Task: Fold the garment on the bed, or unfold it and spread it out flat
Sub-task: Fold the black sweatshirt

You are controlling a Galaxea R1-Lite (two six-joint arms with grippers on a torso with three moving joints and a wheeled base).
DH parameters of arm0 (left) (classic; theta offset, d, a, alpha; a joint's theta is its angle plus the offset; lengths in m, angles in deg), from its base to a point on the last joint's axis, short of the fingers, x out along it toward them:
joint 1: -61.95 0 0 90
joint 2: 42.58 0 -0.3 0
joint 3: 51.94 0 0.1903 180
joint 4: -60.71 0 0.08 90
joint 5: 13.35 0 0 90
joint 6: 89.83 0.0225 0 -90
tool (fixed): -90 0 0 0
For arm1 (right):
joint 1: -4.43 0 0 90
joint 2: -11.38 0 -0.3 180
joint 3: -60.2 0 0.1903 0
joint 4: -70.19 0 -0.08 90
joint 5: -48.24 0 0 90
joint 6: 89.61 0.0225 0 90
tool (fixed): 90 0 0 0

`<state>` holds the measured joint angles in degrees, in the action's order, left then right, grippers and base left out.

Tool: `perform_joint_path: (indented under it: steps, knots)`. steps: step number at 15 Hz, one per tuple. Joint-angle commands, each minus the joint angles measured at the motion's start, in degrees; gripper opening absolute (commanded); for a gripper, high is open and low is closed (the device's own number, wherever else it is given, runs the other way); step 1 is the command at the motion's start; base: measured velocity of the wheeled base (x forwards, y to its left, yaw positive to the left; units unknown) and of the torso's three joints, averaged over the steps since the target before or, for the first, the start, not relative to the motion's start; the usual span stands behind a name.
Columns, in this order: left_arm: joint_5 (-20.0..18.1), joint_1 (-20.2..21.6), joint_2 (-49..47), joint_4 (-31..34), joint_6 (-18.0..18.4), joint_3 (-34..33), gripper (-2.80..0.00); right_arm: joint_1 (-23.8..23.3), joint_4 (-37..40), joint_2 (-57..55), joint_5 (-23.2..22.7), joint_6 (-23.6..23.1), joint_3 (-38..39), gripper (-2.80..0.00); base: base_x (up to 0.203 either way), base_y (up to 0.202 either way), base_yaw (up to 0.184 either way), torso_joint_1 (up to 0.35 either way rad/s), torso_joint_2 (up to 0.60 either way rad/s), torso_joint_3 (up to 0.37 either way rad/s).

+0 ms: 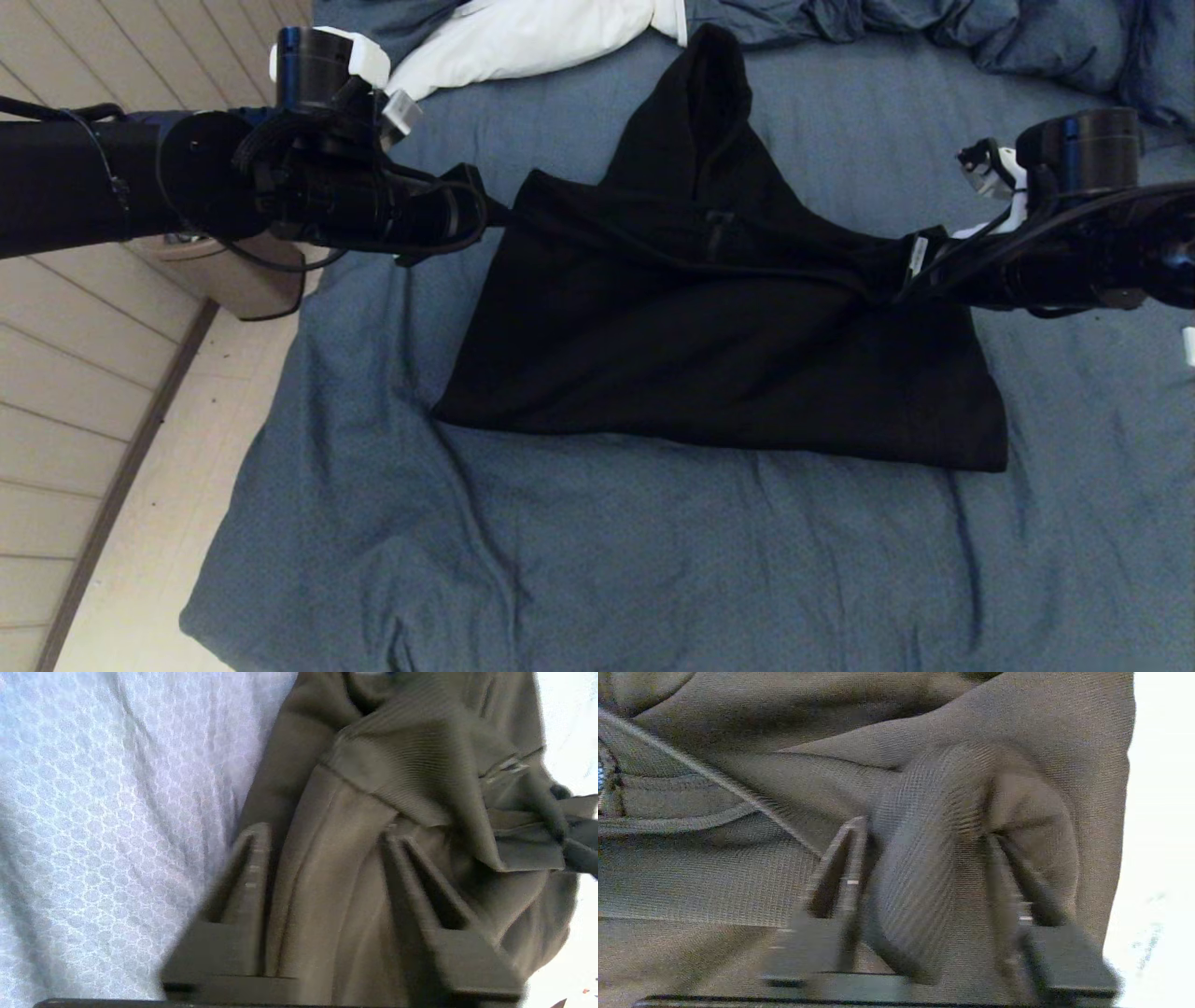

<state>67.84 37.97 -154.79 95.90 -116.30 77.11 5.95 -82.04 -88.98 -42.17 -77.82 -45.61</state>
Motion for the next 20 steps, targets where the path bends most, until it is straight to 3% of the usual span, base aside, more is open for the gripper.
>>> perform_joint_path:
  steps: [1, 7, 8, 14, 20]
  knots:
    - [-0.06, -0.02, 1.63, 0.15, -0.17, 0.01, 0.00, 0.16, 0.08, 0.67, -0.11, 0.08, -0.17, 0.00, 0.000, 0.000, 0.000, 0.000, 0.00, 0.000]
    - [-0.03, -0.02, 8.53, 3.53, -0.30, -1.01, 0.00, 0.07, 1.35, 6.58, -0.10, -0.01, -2.33, 0.00, 0.000, 0.000, 0.000, 0.000, 0.00, 0.000]
    - [-0.01, -0.05, 9.84, 4.77, -0.31, -1.23, 0.00, 0.07, 2.43, 8.05, -0.13, 0.07, -2.55, -2.80, 0.000, 0.000, 0.000, 0.000, 0.00, 0.000]
    - [0.42, -0.02, 16.73, 6.67, 0.25, -9.88, 0.00, 0.11, 11.47, 14.93, -0.40, 0.41, -1.83, -2.80, 0.000, 0.000, 0.000, 0.000, 0.00, 0.000]
    - [0.79, 0.96, 23.34, 6.60, 1.97, -22.77, 0.00, -0.62, 12.95, 21.57, -0.51, 0.43, 7.53, -2.80, 0.000, 0.000, 0.000, 0.000, 0.00, 0.000]
